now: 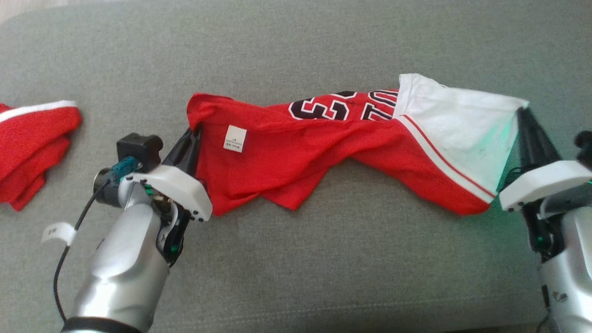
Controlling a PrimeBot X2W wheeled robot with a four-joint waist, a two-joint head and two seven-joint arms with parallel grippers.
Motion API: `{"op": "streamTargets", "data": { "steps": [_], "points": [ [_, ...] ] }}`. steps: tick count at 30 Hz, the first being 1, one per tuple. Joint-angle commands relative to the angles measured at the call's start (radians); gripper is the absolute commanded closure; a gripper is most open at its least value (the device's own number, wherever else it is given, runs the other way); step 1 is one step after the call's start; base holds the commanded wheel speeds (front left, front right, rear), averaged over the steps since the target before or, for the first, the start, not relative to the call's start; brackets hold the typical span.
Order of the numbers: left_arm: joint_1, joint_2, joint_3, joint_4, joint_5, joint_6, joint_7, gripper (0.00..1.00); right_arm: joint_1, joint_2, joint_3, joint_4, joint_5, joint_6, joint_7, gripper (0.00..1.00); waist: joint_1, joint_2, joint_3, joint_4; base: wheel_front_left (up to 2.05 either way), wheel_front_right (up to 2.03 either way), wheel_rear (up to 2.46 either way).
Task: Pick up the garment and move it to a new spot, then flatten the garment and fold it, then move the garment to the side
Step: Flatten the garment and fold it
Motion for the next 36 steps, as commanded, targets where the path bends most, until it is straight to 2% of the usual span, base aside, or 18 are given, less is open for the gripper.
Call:
{"op": "streamTargets", "data": {
  "steps": [1,3,11,16,21,29,36],
  "points": [
    [-0.008,0.035,0.046,-0.040,0.011,0.006,-0.013,1.00,0.005,0.001,-0.002,-0.072,-0.012,-0.001,-0.020,1.00,0.0000,0.0000,-0.016,-0.004,0.00,0.00,0.00],
    [-0.002,0.037,0.050,-0.049,0.012,0.008,-0.013,1.00,0.015,0.004,-0.012,-0.102,-0.018,-0.001,-0.023,1.00,0.0000,0.0000,-0.023,-0.005,0.00,0.00,0.00],
    [0.037,0.050,0.096,-0.181,0.027,0.024,-0.013,1.00,0.071,0.017,-0.075,-0.368,-0.077,-0.001,-0.037,1.00,0.0000,0.0000,-0.088,0.002,0.00,0.00,0.00],
    [0.046,0.072,0.126,-0.361,0.028,0.052,-0.001,1.00,0.063,0.002,-0.114,-0.551,-0.105,-0.001,-0.015,1.00,0.0000,0.0000,-0.153,0.020,0.00,0.00,0.00],
    [0.034,0.106,0.141,-0.546,0.018,0.080,0.112,1.00,0.031,-0.024,-0.140,-0.678,-0.105,-0.001,0.030,1.00,0.0000,0.0000,-0.205,0.037,0.00,0.00,0.00],
    [0.013,0.164,0.158,-0.797,0.015,0.112,0.270,1.00,-0.010,-0.050,-0.154,-0.793,-0.091,-0.001,0.119,1.00,0.0000,0.0000,-0.254,0.043,0.00,0.00,0.00],
    [0.029,0.172,0.163,-0.845,-0.006,0.122,0.309,1.00,-0.021,-0.051,-0.140,-0.779,-0.061,-0.001,0.165,1.00,0.0000,0.0000,-0.246,0.038,0.00,0.00,0.00]
  ]
}}
